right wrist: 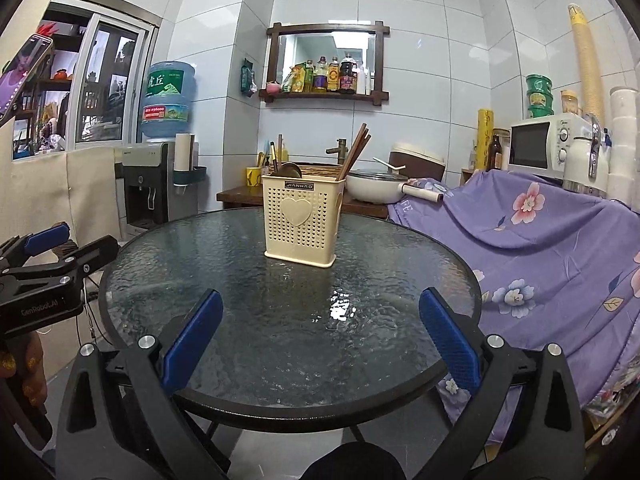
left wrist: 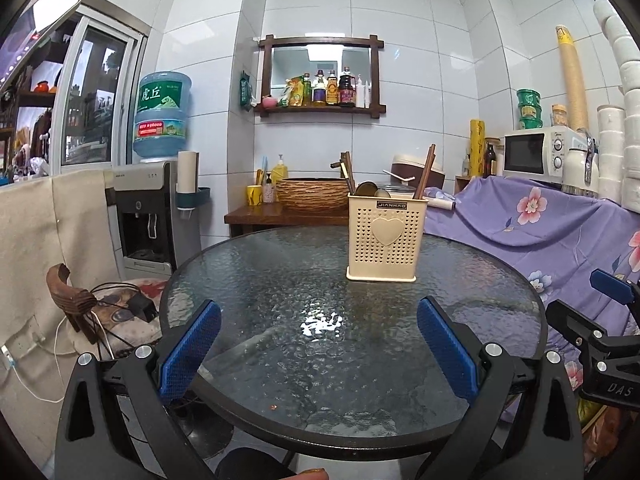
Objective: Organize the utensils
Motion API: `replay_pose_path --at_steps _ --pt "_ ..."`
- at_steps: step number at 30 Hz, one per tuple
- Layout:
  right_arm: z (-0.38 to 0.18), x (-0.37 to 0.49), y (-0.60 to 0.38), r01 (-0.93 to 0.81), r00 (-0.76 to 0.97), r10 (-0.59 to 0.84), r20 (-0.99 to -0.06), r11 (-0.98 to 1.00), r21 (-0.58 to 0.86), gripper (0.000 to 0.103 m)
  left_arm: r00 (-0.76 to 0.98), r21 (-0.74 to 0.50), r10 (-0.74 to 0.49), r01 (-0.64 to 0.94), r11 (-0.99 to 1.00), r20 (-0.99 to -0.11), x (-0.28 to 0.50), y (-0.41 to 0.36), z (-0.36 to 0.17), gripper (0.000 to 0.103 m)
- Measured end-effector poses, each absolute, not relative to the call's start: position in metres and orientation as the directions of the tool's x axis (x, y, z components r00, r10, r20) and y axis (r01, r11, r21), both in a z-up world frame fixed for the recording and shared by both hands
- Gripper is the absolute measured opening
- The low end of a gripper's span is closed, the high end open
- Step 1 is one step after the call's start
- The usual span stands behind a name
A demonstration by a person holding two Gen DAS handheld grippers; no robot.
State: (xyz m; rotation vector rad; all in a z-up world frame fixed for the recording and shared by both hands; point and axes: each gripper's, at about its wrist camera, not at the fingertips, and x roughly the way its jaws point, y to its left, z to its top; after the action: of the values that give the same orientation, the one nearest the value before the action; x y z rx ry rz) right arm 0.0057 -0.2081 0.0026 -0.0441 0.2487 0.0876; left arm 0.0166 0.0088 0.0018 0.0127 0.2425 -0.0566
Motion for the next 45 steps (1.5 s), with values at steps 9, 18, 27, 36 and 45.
replay_pose_path --at_steps 9,18,27,36,45 --pt "0.001 0.009 -0.209 -0.099 0.961 0.09 -0.261 0.995 -0.024 0.097 0.969 0.021 -0.051 0.058 0.998 -0.242 0.016 0.006 0.003 0.096" --pt "0.001 0.01 -0.215 -0.092 0.961 0.086 -0.264 0.996 -0.007 0.097 0.969 0.033 -0.058 0.068 0.997 -0.238 0.015 0.001 0.003 0.096" --pt "0.001 0.01 -0.215 -0.095 0.959 0.09 -0.267 0.995 -0.006 0.097 0.97 0.035 -0.058 0.069 0.997 -0.238 0.014 -0.001 0.004 0.096" --pt "0.001 0.01 -0.216 -0.096 0.959 0.092 -0.268 0.995 -0.003 0.097 0.969 0.033 -0.059 0.069 0.997 -0.239 0.014 -0.001 0.005 0.096" --pt "0.001 0.01 -0.216 -0.099 0.958 0.095 -0.272 0.995 -0.002 0.097 0.969 0.036 -0.056 0.067 0.997 -0.241 0.015 -0.002 0.004 0.096"
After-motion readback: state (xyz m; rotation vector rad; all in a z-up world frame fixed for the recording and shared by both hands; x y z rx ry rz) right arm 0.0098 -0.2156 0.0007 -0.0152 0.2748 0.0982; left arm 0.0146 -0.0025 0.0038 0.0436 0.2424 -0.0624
